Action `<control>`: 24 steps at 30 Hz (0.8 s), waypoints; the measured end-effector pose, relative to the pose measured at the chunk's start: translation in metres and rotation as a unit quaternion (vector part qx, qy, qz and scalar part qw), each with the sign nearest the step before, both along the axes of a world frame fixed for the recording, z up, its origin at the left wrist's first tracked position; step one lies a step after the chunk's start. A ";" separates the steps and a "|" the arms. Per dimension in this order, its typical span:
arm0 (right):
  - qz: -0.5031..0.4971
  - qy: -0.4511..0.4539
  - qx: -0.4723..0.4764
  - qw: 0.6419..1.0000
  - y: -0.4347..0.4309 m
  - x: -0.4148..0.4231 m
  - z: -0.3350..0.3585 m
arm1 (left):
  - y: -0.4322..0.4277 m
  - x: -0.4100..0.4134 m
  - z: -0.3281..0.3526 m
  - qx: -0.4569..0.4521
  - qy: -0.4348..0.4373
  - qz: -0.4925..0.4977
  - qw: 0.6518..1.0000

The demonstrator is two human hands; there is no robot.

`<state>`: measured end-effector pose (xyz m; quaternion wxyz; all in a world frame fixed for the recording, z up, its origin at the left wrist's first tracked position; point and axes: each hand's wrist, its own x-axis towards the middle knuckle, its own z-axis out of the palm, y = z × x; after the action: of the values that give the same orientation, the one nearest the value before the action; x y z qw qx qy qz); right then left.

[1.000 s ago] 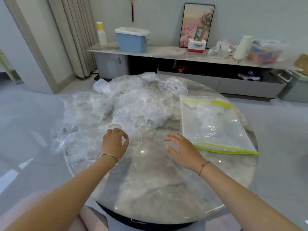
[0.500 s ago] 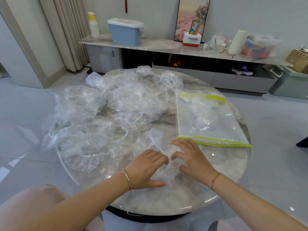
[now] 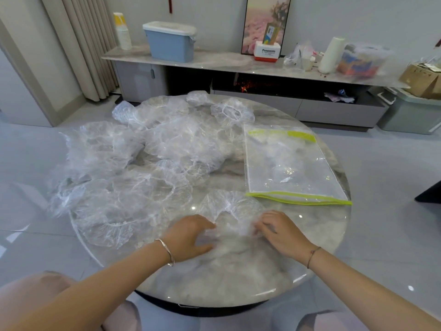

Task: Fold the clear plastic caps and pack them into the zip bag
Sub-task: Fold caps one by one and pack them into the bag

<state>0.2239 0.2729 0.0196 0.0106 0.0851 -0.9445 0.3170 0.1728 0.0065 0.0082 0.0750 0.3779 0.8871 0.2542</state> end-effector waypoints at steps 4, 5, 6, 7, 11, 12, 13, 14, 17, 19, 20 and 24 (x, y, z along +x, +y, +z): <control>-0.131 -0.085 -0.154 0.976 -0.005 -0.004 0.003 | 0.006 -0.006 0.013 0.118 -0.177 0.137 0.967; -0.150 -0.099 -0.168 0.969 -0.005 -0.005 0.002 | 0.008 -0.007 0.013 0.126 -0.201 0.162 0.958; -0.167 -0.112 -0.176 0.964 -0.006 -0.006 0.001 | 0.008 -0.008 0.012 0.131 -0.216 0.187 0.949; -0.182 -0.117 -0.160 0.963 -0.006 -0.007 -0.001 | 0.009 -0.008 0.010 0.134 -0.225 0.210 0.942; -0.215 -0.089 0.050 0.971 -0.008 -0.010 -0.001 | 0.006 -0.010 0.006 0.065 -0.112 0.252 0.959; -0.215 -0.024 0.081 0.973 -0.009 -0.010 0.002 | 0.005 -0.010 0.007 0.045 -0.021 0.223 0.973; -0.202 0.053 0.099 0.973 -0.011 -0.010 0.006 | 0.005 -0.010 0.009 0.044 0.064 0.167 0.983; -0.175 0.120 0.109 0.971 -0.014 -0.009 0.011 | 0.005 -0.009 0.009 0.045 0.123 0.095 0.987; -0.043 0.205 0.135 0.968 -0.030 0.001 0.016 | 0.008 -0.004 0.000 -0.029 0.129 -0.073 0.988; 0.026 0.173 0.173 0.969 -0.040 0.008 0.006 | 0.009 -0.002 -0.012 -0.098 0.093 -0.091 0.987; 0.044 0.134 0.189 0.972 -0.044 0.012 0.001 | 0.009 0.000 -0.017 -0.131 0.080 -0.088 0.984; 0.059 -0.019 0.212 0.975 -0.041 0.016 -0.017 | 0.006 -0.001 -0.023 -0.162 0.066 -0.070 0.982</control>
<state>0.2404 0.2319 0.0023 -0.0438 0.1349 -0.9836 0.1116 0.1719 0.0127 -0.0148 0.0937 0.4381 0.8908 0.0757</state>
